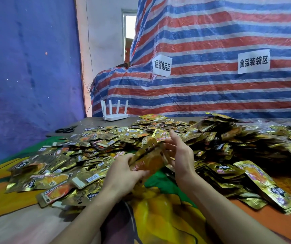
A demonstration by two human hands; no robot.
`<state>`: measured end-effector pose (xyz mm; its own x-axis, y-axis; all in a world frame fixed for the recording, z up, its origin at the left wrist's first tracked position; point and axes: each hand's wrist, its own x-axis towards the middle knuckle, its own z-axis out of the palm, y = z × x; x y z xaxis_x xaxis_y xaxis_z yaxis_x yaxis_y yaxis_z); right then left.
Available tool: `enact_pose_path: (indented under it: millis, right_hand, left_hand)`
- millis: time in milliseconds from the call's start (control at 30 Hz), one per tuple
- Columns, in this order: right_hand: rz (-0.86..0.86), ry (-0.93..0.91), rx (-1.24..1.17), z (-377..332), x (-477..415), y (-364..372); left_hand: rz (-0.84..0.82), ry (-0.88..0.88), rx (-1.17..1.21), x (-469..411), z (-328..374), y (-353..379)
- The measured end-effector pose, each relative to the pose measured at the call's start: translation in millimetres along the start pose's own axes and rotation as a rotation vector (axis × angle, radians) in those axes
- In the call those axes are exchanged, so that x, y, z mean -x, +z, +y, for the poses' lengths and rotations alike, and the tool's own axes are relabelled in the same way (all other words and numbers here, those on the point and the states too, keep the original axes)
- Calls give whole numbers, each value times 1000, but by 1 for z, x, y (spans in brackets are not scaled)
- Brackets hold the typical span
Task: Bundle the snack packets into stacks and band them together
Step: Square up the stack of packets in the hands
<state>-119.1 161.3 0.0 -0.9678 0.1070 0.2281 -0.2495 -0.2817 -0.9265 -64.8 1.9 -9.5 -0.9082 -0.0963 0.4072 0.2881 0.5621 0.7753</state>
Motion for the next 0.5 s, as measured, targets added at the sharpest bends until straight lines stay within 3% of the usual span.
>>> enact_pose_path:
  millis: [67, 133, 200, 333, 500]
  right_hand:
    - [-139, -10, -42, 1, 5, 4]
    - [-290, 7, -87, 3, 9, 10]
    - [-390, -43, -91, 4, 14, 13]
    - [-411, -226, 46, 3, 17, 5]
    - [-433, -272, 74, 5, 22, 7]
  left_hand:
    - [20, -67, 376, 0, 8, 1]
    - [-60, -118, 654, 2, 13, 9]
    - [-160, -110, 637, 6, 9, 19]
    - [-325, -47, 401, 4, 3, 15]
    - [-237, -50, 525, -2, 0, 18]
